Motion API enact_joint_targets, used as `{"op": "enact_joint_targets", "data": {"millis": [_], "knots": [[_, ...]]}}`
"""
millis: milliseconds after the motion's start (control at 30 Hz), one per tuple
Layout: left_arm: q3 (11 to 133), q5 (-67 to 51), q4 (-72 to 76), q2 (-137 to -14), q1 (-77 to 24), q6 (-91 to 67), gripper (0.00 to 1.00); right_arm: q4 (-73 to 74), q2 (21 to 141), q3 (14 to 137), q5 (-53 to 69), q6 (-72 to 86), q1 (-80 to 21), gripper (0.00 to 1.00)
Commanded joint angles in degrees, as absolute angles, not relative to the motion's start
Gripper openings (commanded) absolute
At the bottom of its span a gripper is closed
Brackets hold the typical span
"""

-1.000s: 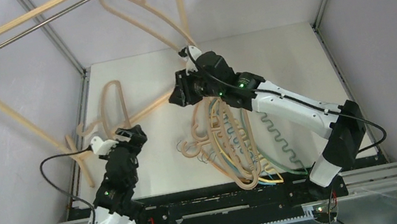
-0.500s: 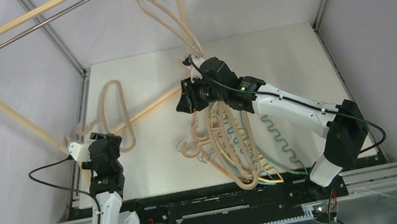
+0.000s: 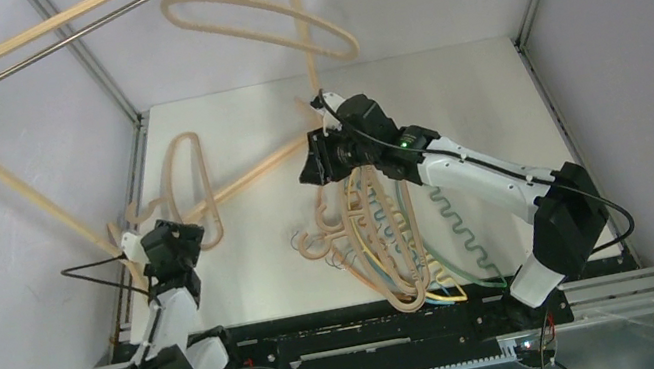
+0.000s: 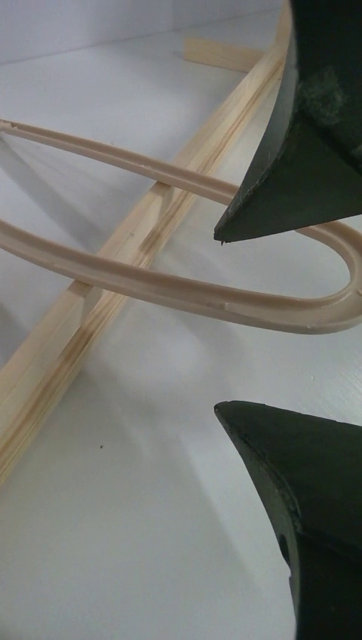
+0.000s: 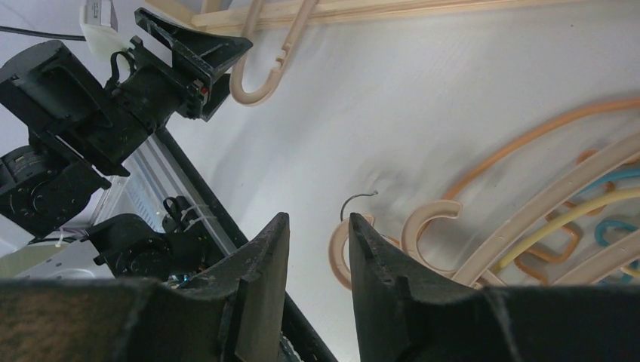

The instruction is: Organize the hangers

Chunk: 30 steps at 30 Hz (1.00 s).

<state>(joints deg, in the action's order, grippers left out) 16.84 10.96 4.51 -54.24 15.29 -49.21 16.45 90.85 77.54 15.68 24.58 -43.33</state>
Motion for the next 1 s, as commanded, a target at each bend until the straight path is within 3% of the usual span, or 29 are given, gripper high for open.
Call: {"op": "enact_joint_targets", "data": {"millis": [0,200,600,767,900,967], "knots": [[17.03,6.69,13.51,-57.15,15.83,-49.82,0.82,13.36,88.34,77.0,16.73,24.78,-42.1,0.42],[16.75,5.25,17.84,-60.21,15.87,-50.28,0.82,12.52,88.68,76.27,18.25,25.08,-40.8,0.42],[13.96,1.85,26.22,-68.03,16.14,-51.17,0.6,11.45,87.75,74.41,18.55,25.84,-40.14,0.4],[13.69,0.3,27.81,-68.02,16.15,-51.5,0.37,11.12,87.24,73.28,18.48,26.19,-39.91,0.4],[14.12,-1.27,28.03,-67.84,16.12,-51.24,0.05,10.58,87.09,72.46,18.35,26.59,-39.69,0.39],[14.3,-2.79,28.03,-66.97,16.14,-50.88,0.0,10.2,87.14,72.25,18.43,26.75,-39.57,0.39]]}}
